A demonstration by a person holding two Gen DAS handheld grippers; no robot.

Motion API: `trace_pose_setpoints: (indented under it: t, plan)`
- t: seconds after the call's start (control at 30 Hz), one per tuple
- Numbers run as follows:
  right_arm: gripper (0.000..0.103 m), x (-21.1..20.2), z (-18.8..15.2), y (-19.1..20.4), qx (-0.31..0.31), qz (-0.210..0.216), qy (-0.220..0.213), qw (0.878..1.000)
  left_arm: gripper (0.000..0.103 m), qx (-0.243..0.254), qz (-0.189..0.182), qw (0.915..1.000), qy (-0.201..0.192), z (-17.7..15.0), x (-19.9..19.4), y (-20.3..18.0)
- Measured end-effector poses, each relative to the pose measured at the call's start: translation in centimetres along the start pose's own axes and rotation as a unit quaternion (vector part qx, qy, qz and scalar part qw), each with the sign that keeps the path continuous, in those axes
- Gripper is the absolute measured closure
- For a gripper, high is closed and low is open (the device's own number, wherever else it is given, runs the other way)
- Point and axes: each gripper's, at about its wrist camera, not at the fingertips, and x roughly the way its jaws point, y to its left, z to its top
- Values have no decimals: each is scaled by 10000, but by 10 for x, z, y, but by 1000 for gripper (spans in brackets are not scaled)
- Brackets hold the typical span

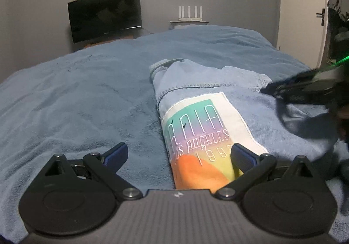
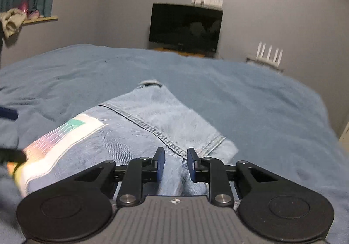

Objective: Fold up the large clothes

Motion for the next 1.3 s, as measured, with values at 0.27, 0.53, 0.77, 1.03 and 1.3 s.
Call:
trace_pose_setpoints:
  t: [0.27, 0.53, 0.77, 1.03, 1.3]
  plan:
    - [85, 35, -7, -30, 522, 31, 487, 9974, 0, -710, -433, 9958, 383, -2, 24, 26]
    - [82, 37, 5, -64, 1308, -157, -168, 9911, 0, -883, -534, 9937, 447, -4, 30, 30]
    - [70, 63, -10, -85, 1926, -339, 199, 9805, 0, -960, -665, 9922, 434, -4, 36, 32]
    - [68, -20, 1, -61, 1311, 339, 334, 9902, 0, -820, -521, 9948, 319, -5, 32, 28]
    - [66, -86, -7, 10, 339, 936, 838, 9915, 0, -1001, -492, 9932, 332, -16, 16, 30]
